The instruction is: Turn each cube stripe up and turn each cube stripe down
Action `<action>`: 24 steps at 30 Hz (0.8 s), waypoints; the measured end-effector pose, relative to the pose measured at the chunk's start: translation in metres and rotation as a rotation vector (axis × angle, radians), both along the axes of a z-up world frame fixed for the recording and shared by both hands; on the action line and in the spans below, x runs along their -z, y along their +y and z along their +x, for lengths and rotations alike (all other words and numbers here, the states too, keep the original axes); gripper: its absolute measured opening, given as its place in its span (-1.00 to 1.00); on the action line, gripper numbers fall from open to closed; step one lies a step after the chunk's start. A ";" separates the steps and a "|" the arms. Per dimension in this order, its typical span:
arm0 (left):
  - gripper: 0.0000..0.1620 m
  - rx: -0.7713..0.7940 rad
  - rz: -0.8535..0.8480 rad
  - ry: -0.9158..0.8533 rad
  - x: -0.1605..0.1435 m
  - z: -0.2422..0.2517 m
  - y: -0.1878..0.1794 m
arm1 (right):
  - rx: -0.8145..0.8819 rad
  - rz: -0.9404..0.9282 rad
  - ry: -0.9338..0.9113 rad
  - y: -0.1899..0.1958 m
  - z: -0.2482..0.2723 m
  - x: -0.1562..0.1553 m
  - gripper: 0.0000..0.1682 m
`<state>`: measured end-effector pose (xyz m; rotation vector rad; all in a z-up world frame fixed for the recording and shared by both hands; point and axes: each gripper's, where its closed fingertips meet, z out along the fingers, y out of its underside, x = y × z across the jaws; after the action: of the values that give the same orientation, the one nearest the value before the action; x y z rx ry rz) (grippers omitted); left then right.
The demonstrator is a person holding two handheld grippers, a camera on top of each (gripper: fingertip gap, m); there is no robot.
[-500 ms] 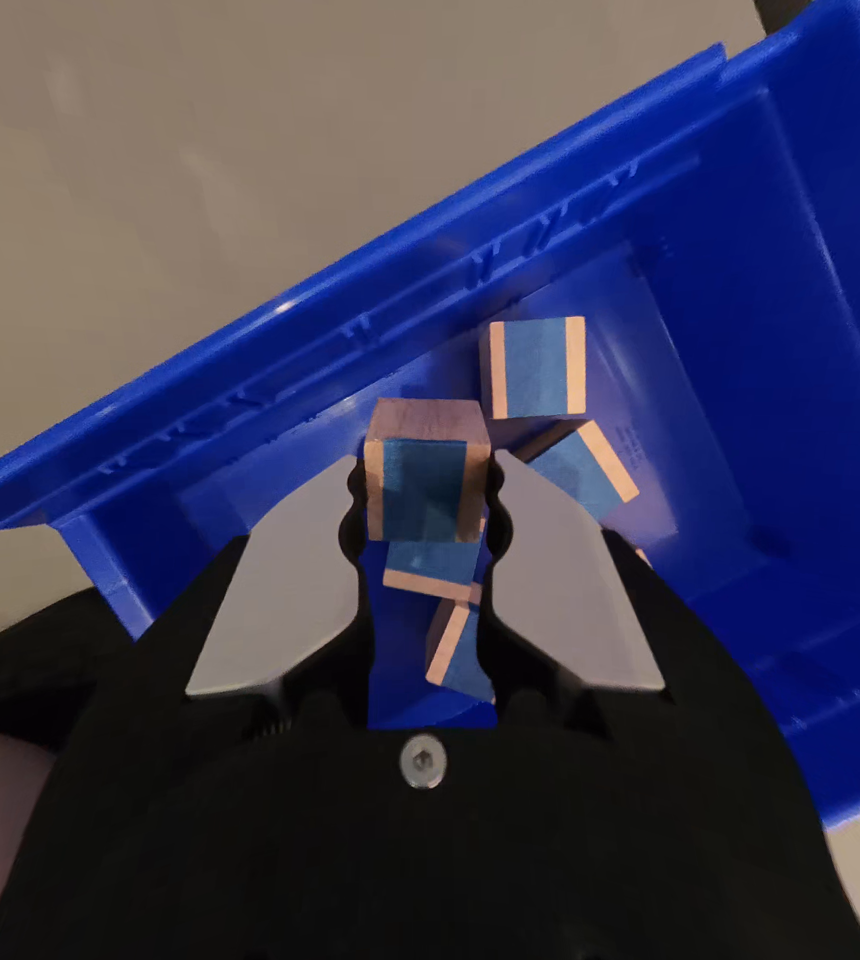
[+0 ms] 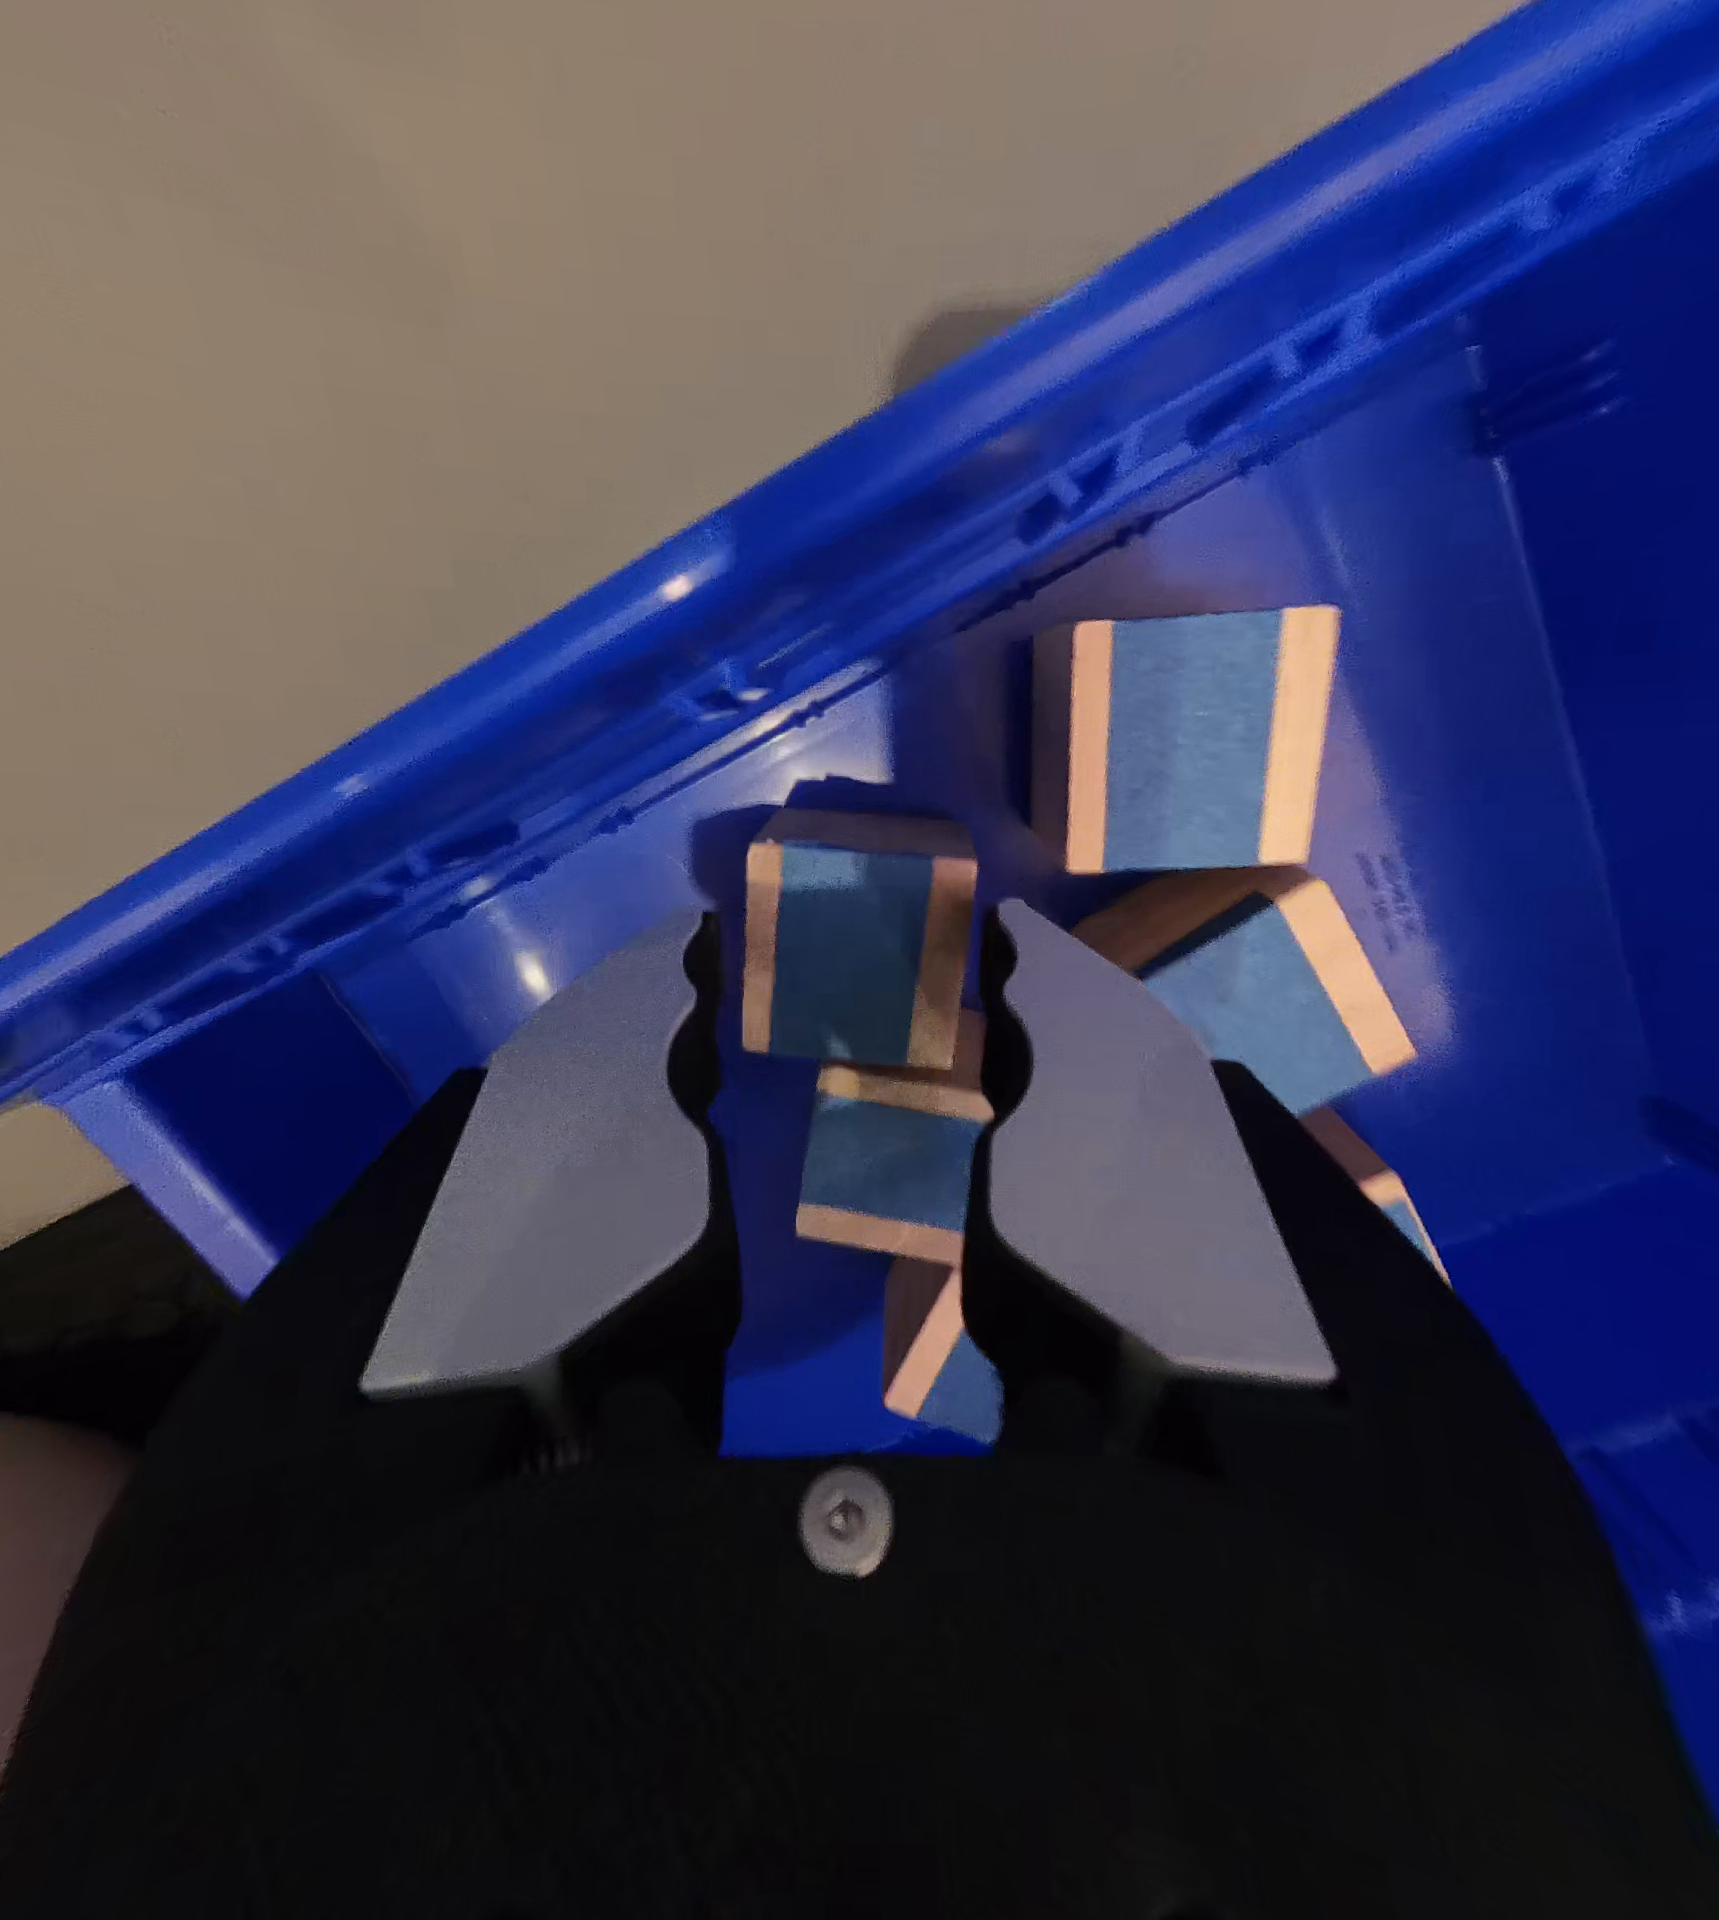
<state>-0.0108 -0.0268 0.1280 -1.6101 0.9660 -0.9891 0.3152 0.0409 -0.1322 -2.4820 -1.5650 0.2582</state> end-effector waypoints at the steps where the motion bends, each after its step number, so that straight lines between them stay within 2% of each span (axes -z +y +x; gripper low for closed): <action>1: -0.39 0.008 0.026 -0.040 -0.008 -0.005 -0.001 | 0.007 0.025 0.022 0.000 0.002 -0.009 -0.40; 3: -0.30 -0.006 0.081 -0.116 -0.022 -0.020 -0.001 | 0.025 0.107 0.104 0.002 0.006 -0.036 -0.40; 5: -0.27 -0.048 0.146 -0.198 -0.035 -0.039 0.001 | 0.066 0.288 0.217 0.014 0.015 -0.076 -0.41; 7: -0.31 -0.139 0.216 -0.254 -0.043 -0.062 0.006 | 0.227 0.491 0.309 0.034 0.043 -0.118 -0.42; 8: -0.31 -0.212 0.231 -0.226 -0.042 -0.076 0.014 | 0.360 0.540 0.318 0.041 0.067 -0.129 -0.40; 9: -0.32 -0.307 0.222 -0.162 -0.036 -0.092 0.024 | 0.490 0.557 0.293 0.045 0.092 -0.133 -0.29; 11: -0.25 -0.529 0.183 0.018 -0.014 -0.134 0.043 | 0.655 0.527 0.210 0.044 0.133 -0.121 -0.24; 13: -0.18 -0.768 0.141 0.209 0.010 -0.186 0.058 | 0.729 0.455 0.157 0.039 0.154 -0.102 -0.23; 15: -0.11 -0.997 0.078 0.271 0.024 -0.239 0.066 | 0.797 0.376 0.114 0.037 0.167 -0.083 -0.23; 16: -0.19 -1.068 0.024 0.283 0.032 -0.260 0.065 | 0.838 0.329 0.090 0.035 0.171 -0.073 -0.23; 20: -0.32 -1.097 -0.231 0.316 0.076 -0.295 0.056 | 0.937 0.198 0.062 0.036 0.175 -0.044 -0.40; 21: -0.31 -1.091 -0.305 0.325 0.089 -0.298 0.054 | 0.958 0.166 0.061 0.036 0.175 -0.038 -0.47; 24: -0.30 -1.058 -0.449 0.299 0.117 -0.299 0.059 | 0.974 0.096 0.037 0.035 0.173 -0.024 -0.52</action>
<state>-0.3099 0.0325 0.0113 -2.2836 -0.0462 -0.2134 0.4878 0.0758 -0.1079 -2.7802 -0.2169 0.0620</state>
